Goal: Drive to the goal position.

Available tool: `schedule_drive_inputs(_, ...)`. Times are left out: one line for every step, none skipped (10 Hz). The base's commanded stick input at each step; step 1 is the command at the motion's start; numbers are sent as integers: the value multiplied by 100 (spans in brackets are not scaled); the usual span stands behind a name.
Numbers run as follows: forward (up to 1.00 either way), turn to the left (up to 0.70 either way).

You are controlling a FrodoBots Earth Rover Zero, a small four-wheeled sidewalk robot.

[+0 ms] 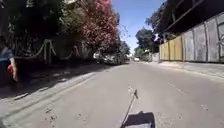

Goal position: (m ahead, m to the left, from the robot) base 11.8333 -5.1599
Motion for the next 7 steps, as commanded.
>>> schedule_drive_inputs(100,-23)
schedule_drive_inputs(100,-8)
schedule_drive_inputs(100,0)
schedule_drive_inputs(100,0)
schedule_drive_inputs(100,0)
schedule_drive_inputs(100,0)
schedule_drive_inputs(100,0)
